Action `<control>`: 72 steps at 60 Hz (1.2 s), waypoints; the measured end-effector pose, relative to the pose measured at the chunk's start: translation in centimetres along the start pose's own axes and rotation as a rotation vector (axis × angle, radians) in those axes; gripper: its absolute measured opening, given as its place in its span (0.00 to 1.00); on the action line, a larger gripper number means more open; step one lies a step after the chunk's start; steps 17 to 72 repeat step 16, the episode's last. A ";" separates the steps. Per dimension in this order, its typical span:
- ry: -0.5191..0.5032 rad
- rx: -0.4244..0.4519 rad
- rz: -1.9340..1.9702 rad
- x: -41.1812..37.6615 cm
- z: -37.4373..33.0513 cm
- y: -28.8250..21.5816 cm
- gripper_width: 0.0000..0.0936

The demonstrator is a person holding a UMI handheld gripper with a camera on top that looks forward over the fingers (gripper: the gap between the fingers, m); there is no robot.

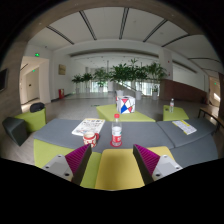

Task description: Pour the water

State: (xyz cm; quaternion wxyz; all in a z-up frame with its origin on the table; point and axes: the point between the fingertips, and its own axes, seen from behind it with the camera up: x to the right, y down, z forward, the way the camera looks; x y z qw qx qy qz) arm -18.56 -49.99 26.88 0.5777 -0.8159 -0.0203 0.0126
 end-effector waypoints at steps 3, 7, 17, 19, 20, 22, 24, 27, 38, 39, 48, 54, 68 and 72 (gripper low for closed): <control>0.016 -0.001 -0.012 0.0 -0.7 0.2 0.91; 0.013 -0.011 -0.016 -0.2 -1.4 0.8 0.92; 0.026 -0.006 -0.016 0.0 -2.6 1.0 0.92; 0.026 -0.006 -0.016 0.0 -2.6 1.0 0.92; 0.026 -0.006 -0.016 0.0 -2.6 1.0 0.92; 0.026 -0.006 -0.016 0.0 -2.6 1.0 0.92; 0.026 -0.006 -0.016 0.0 -2.6 1.0 0.92; 0.026 -0.006 -0.016 0.0 -2.6 1.0 0.92; 0.026 -0.006 -0.016 0.0 -2.6 1.0 0.92; 0.026 -0.006 -0.016 0.0 -2.6 1.0 0.92; 0.026 -0.006 -0.016 0.0 -2.6 1.0 0.92; 0.026 -0.006 -0.016 0.0 -2.6 1.0 0.92; 0.026 -0.006 -0.016 0.0 -2.6 1.0 0.92; 0.026 -0.006 -0.016 0.0 -2.6 1.0 0.92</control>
